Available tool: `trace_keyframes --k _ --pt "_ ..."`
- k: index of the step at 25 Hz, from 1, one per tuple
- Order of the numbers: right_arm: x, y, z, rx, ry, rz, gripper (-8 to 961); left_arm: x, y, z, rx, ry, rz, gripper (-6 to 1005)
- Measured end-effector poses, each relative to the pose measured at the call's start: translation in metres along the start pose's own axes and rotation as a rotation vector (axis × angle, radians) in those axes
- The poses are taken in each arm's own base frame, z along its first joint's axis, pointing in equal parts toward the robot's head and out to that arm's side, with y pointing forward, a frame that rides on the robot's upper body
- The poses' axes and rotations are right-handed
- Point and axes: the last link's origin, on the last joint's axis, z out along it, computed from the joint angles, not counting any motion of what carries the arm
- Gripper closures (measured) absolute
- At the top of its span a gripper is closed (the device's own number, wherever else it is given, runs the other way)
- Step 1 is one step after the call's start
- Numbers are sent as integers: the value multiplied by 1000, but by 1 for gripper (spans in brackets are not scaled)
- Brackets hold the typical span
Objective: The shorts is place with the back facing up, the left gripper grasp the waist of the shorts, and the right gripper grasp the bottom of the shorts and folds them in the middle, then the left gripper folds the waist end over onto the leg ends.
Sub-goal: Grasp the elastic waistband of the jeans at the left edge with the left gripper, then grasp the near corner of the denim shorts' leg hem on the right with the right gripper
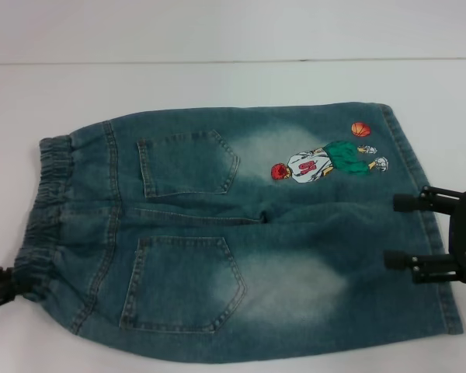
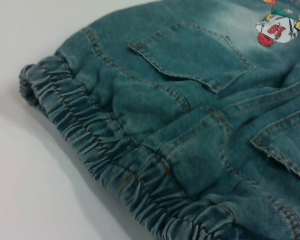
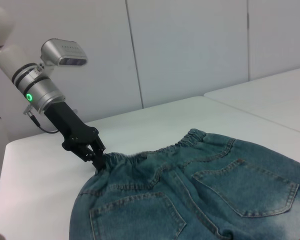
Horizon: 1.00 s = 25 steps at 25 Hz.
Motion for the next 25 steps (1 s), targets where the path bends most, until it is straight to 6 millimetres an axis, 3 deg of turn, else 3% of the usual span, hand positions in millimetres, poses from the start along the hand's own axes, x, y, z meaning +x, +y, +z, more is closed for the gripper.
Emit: trace_keyframes --k 4,10,19,23,25 --pt "-1 1 -2 1 -10 -1 13 6 0 0 2 5 -5 848" --pt "-4 -2 -8 25 0 57 14 10 2 2 -5 10 -4 949" --pt "-45 -12 -35 66 320 219 12 20 5 3 -25 14 31 948" --pt "-53 -19 -27 100 634 335 56 21 5 4 -25 13 34 948" --pt "-53 -21 -24 106 692 350 61 21 5 5 -25 12 34 949"
